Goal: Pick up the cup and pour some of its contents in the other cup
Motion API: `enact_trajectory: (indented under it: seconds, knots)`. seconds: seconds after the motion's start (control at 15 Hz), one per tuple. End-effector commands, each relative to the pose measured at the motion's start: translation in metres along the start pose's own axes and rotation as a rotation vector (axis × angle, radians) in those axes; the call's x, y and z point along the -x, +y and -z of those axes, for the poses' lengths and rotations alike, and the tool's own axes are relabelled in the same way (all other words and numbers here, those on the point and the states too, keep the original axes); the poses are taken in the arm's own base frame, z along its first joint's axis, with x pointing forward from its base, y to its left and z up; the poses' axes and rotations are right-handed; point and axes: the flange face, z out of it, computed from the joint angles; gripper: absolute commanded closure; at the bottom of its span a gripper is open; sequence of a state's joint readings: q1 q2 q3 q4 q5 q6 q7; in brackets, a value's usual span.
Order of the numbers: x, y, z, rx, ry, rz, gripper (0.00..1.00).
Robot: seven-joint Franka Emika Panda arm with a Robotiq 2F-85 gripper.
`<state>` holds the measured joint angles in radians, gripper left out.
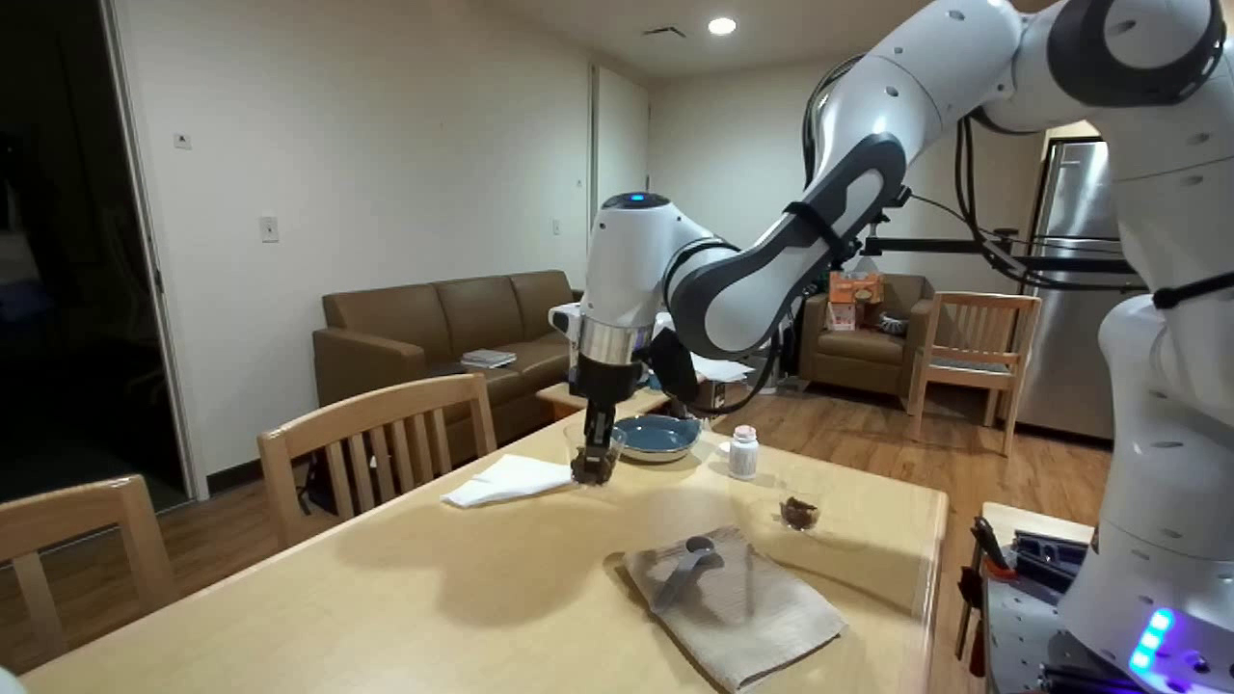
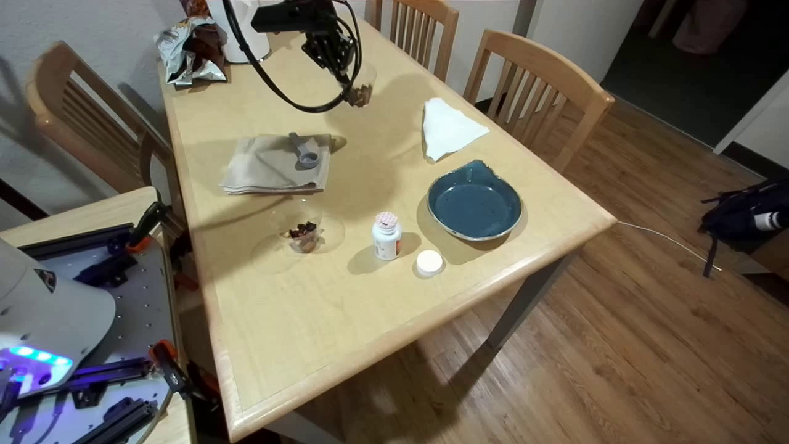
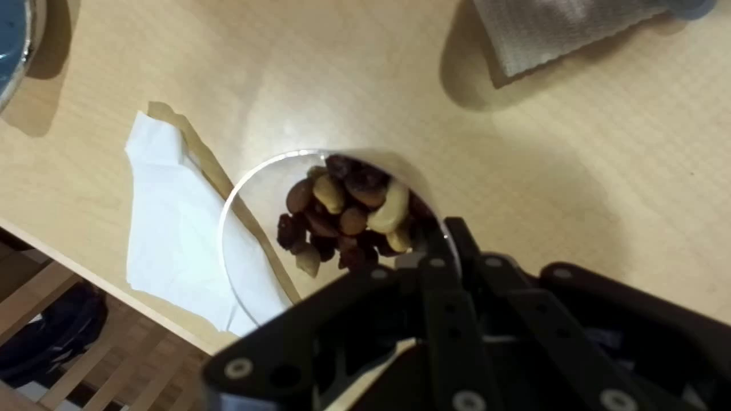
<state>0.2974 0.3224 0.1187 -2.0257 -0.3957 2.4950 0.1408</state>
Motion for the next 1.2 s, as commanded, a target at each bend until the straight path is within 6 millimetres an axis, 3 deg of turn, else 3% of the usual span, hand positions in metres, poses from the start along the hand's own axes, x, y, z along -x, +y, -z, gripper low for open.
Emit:
enact_trajectory:
  seconds: [0.0,0.47,0.6,0.87,1.13]
  knots:
    - [-0.008,0.003,0.003,0.064,-0.063,0.016,0.95]
    - [-0.002,-0.001,0.000,0.054,-0.109,0.024,0.95]
    - [0.009,-0.012,-0.014,0.077,-0.146,0.034,0.95]
    - [0.006,-0.008,-0.047,-0.011,-0.174,0.011,0.95]
    - [0.005,-0.010,-0.068,-0.070,-0.121,-0.017,0.95]
